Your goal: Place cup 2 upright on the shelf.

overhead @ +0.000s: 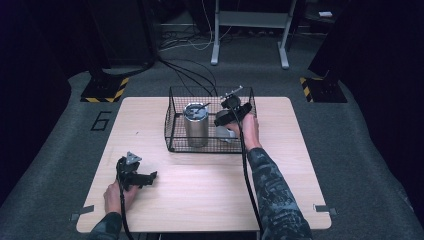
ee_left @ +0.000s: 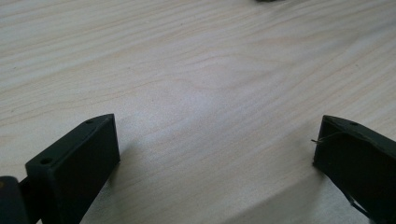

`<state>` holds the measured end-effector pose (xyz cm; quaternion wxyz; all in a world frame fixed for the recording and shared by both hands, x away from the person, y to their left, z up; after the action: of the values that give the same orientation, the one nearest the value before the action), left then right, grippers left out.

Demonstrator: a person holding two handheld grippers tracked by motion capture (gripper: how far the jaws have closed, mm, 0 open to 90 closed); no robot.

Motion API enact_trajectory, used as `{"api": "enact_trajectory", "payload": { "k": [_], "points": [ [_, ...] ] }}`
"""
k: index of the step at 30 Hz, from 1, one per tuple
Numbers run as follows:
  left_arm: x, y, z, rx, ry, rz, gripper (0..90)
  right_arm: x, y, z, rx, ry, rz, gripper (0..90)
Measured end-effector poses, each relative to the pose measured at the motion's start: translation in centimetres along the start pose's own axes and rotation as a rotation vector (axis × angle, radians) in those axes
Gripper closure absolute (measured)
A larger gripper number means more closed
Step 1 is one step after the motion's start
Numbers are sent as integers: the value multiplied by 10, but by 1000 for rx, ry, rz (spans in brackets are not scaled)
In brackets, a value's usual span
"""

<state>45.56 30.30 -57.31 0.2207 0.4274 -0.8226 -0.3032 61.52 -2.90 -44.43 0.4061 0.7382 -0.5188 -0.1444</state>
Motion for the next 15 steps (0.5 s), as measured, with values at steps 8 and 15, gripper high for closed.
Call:
{"api": "enact_trajectory", "payload": {
  "k": [8,15],
  "points": [
    [-1,1,0,-5,-10,-4,0,-2,33,-2,53,25,-43,0],
    [-1,0,0,-3,-8,-4,0,-4,59,5,98,49,-76,0]
  ]
}}
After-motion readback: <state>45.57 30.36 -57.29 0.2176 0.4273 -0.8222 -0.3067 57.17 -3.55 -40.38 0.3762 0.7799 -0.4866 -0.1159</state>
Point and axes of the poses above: each handheld gripper's, and its own axes: y roughly backward along the jaws, z roughly out of its underside, x roughly to its right, the point moved 6 cm from there along -y, roughly forward along the jaws, and after that the axes turned 10 degrees about z, right-handed, at the moved point
